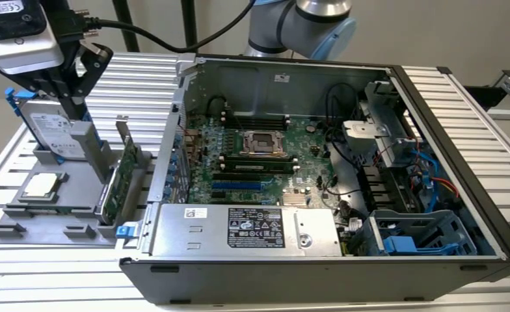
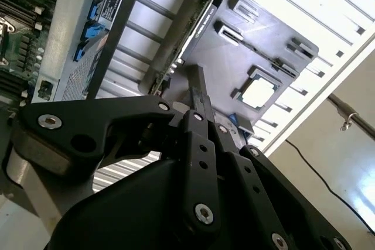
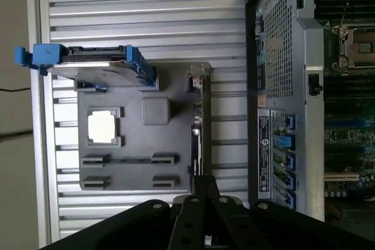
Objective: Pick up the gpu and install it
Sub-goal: 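Pick up the gpu and move the gpu toward the slot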
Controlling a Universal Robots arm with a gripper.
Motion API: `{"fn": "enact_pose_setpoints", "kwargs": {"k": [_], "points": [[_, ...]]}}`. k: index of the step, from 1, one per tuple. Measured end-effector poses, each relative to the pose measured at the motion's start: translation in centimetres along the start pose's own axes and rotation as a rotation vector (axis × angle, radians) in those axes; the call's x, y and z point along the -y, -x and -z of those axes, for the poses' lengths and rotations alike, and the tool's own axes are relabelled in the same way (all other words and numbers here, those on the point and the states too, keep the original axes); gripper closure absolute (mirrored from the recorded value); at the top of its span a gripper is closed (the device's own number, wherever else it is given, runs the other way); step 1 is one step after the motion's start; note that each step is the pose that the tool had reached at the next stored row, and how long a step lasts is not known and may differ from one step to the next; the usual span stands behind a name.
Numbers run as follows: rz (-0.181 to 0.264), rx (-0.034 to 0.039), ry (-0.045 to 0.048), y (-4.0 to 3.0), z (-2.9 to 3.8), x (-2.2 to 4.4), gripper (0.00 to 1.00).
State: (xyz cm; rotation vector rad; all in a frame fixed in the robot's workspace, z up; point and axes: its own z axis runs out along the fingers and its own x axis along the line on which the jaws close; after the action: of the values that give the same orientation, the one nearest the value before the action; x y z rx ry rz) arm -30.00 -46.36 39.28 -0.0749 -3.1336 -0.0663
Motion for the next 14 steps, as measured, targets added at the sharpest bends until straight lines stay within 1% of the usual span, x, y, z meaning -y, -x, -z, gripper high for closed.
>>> {"fn": "enact_pose_setpoints", "kwargs": {"k": [6, 14], "points": [[0.005, -0.0002, 0.0, 0.04, -0.01, 0.38, 1.0], [0.005, -0.0003, -0.0001, 0.05, -0.01, 0.45, 1.0]]}}
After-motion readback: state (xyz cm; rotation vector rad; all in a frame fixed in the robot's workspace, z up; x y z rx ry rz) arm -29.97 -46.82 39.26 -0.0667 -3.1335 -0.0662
